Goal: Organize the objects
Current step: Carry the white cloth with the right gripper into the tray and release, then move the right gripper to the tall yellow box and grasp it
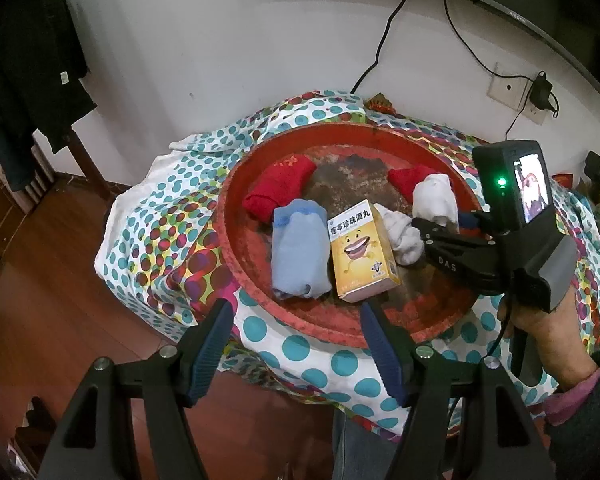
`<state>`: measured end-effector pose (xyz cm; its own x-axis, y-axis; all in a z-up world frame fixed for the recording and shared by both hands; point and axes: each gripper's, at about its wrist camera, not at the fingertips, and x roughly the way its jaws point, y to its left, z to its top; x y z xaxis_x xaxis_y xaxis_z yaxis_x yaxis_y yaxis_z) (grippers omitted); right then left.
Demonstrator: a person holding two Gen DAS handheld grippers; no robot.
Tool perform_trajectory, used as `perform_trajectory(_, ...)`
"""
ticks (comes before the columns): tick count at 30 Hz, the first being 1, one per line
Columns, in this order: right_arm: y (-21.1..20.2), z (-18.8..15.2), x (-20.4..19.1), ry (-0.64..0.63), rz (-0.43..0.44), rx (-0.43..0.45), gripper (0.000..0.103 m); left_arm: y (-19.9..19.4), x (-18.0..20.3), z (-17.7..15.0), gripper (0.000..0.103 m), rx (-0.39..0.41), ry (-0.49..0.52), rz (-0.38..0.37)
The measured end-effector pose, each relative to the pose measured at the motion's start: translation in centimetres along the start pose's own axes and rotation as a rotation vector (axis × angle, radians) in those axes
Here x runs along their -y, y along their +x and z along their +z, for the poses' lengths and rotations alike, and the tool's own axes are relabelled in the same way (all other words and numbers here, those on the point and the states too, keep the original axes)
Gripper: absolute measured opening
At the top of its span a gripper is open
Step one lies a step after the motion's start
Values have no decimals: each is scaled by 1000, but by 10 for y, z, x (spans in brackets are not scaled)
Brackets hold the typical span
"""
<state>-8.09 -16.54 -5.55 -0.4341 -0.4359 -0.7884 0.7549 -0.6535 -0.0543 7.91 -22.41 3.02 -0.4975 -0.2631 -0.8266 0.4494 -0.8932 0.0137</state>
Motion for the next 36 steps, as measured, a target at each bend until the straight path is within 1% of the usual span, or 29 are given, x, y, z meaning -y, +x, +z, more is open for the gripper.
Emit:
perform_trajectory(2,-7,-2,1,3,29,30,48,2,1,-1,68,-5,5,0)
perform_trajectory(4,-18,-6,3,6,29,62,65,3,2,-1,68,-6,7,1)
perform_trajectory(5,-22,-8,5,5,23,75,67,3,2,-1,68,-6,8,1)
perform_trajectory(10,-50,-17,25,39,22,123,68,8,4,-2,68,-21,7,4)
perform_trajectory(13,-65,-24,47,78,-35,155,69,10,6,-3,68,-25,12,8)
perform_trajectory(15,-71,-32,68,133,-88,174,72,12,8,-4,68,-29,20,5)
perform_trajectory(16,-71,-36,82,183,-117,172,72,12,9,-4,68,-32,23,5)
perform_trajectory(17,-71,-41,91,216,-130,171,72,13,11,-5,68,-34,27,4)
perform_trajectory(19,-67,-52,121,323,-202,156,72,13,14,-6,68,-36,37,1)
perform_trajectory(23,-55,-64,171,463,-300,115,72,15,17,-6,68,-40,42,-8)
perform_trajectory(27,-49,-71,214,580,-353,98,72,21,18,-8,68,-55,49,-1)
perform_trajectory(29,-44,-73,233,622,-368,88,72,25,19,-8,68,-65,50,-2)
perform_trajectory(32,-32,-68,250,653,-404,79,73,29,20,-9,68,-71,61,0)
perform_trajectory(34,-26,-65,259,661,-407,70,73,32,20,-10,68,-71,68,2)
perform_trajectory(36,-20,-61,265,645,-436,63,72,35,21,-9,68,-72,70,-1)
